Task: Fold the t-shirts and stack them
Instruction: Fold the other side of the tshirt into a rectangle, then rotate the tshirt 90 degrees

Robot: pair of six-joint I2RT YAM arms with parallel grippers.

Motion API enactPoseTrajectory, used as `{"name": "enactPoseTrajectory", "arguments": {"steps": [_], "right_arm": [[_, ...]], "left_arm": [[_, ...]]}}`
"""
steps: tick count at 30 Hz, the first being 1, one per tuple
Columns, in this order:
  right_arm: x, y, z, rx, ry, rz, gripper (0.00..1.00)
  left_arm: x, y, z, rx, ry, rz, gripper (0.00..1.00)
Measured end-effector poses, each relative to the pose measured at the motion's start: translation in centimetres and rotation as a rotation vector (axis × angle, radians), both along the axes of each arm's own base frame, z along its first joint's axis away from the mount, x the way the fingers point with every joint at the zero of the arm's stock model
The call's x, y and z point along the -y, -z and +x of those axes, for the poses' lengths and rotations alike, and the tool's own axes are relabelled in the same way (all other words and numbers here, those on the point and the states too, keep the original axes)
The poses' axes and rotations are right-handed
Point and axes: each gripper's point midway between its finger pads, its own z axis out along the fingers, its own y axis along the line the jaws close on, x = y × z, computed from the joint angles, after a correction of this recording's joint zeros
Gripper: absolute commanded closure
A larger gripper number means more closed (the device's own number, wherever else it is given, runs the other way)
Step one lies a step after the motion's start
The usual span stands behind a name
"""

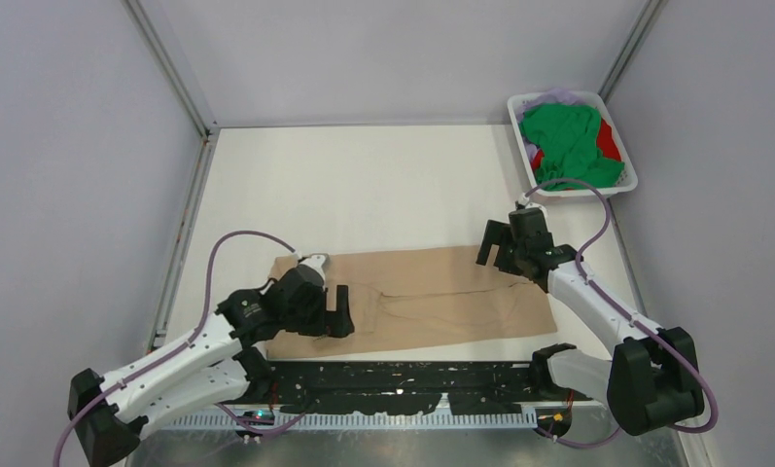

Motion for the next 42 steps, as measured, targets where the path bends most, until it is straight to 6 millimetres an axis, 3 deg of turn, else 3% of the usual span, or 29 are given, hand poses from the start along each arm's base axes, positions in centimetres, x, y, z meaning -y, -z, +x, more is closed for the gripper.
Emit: {"name": "enactPoseTrajectory", "arguments": {"steps": [6,13,18,28,32,35,38,42], "right_arm": [[0.0,0.0,0.0,0.0,-0.004,-0.003,0.04],[0.0,0.0,0.0,0.0,-0.005,-0.004,0.04],[0.0,0.1,0.0,-0.001,-0.006,-0.005,0.05],[0.0,0.5,-0.1,-0.017,-0.007,-0.009,0.05],[0.0,0.5,-0.1,-0.017,-0.011,-0.008,0.05],[-0.5,0.6,0.0,-0.013,-0.024,0.016,0.05],[-1.5,0.8,0.0,-0.013,-0.052,0.063,0.05],[-2.7,1.5,0.4,-0.031,-0.08,0.114,0.04]], "left_arm": [[2.7,1.8,1.1,-0.06,0.058,0.015,0.0],[5.0,3.6,0.3,-0.162,0.133,-0.016,0.0],[4.6,5.3,-1.0,-0.216,0.151,-0.015,0.0],[3.9,5.5,0.0,-0.198,0.083,0.037,0.0],[2.4,5.7,2.0,-0.163,-0.015,0.082,0.0],[1.1,5.9,4.6,-0.165,-0.15,0.07,0.0],[-0.3,5.7,8.5,-0.165,-0.292,0.045,0.0],[-2.5,5.3,15.1,-0.156,-0.467,0.026,0.0]]}}
